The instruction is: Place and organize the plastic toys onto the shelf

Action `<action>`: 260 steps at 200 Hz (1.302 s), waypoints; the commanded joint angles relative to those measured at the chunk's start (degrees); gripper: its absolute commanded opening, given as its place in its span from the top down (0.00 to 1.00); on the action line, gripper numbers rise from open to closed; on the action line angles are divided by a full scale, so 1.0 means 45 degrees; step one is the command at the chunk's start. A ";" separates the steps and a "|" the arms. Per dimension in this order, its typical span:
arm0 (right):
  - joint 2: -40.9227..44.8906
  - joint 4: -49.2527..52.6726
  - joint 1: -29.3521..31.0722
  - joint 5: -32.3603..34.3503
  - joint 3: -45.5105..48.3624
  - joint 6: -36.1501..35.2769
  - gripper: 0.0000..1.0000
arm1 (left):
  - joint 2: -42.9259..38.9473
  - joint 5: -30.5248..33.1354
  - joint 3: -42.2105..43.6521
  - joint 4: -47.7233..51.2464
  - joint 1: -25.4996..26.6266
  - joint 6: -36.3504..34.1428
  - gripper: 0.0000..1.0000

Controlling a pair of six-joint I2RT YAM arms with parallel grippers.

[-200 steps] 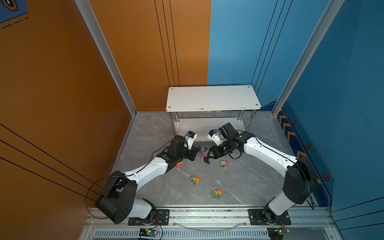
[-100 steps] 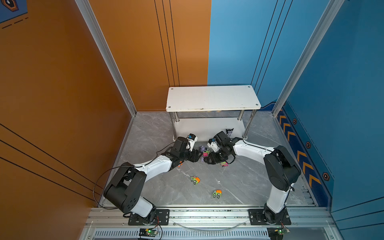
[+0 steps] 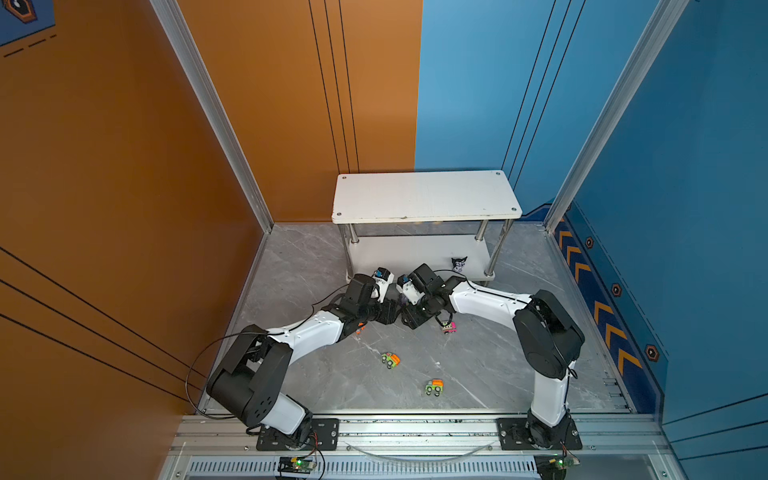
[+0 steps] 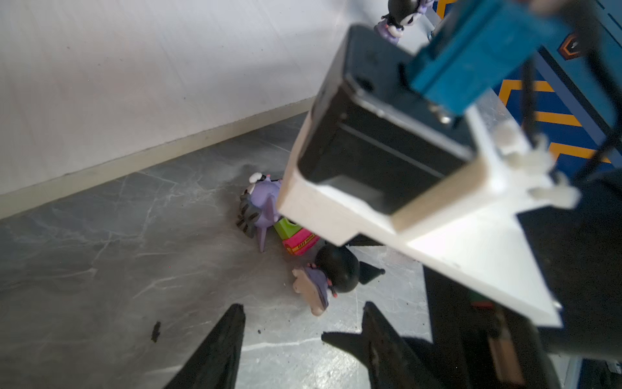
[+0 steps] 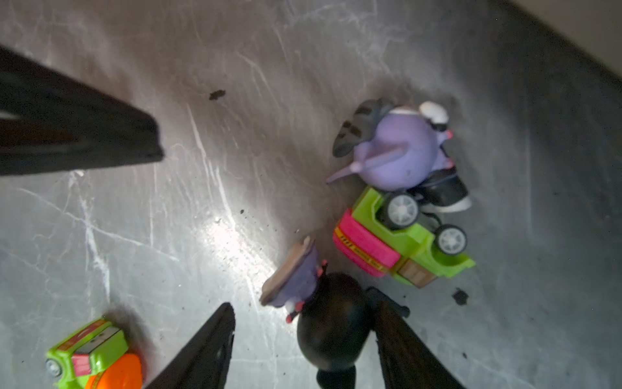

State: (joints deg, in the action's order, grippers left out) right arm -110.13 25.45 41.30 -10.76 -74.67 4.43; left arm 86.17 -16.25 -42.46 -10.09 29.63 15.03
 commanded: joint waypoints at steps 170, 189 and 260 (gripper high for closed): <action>0.0233 -0.1920 0.0302 0.0860 0.0696 0.0594 0.66 | -0.0260 -0.0312 0.0280 -0.0239 -0.0408 0.0215 0.36; 0.0220 -0.1945 0.0262 0.0700 0.0741 0.0570 0.77 | -0.0389 -0.0390 0.0393 -0.0268 -0.0559 0.0259 0.36; 0.0727 0.1745 0.0324 0.1367 -0.0536 -0.0328 0.91 | -0.0970 -0.0541 0.0880 -0.0243 -0.0746 0.0333 0.35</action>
State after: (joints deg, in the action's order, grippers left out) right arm -110.19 21.28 42.52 -7.33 -72.29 5.76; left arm 83.61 -17.32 -39.92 -10.94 26.87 16.14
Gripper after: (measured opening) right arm 0.319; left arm 0.654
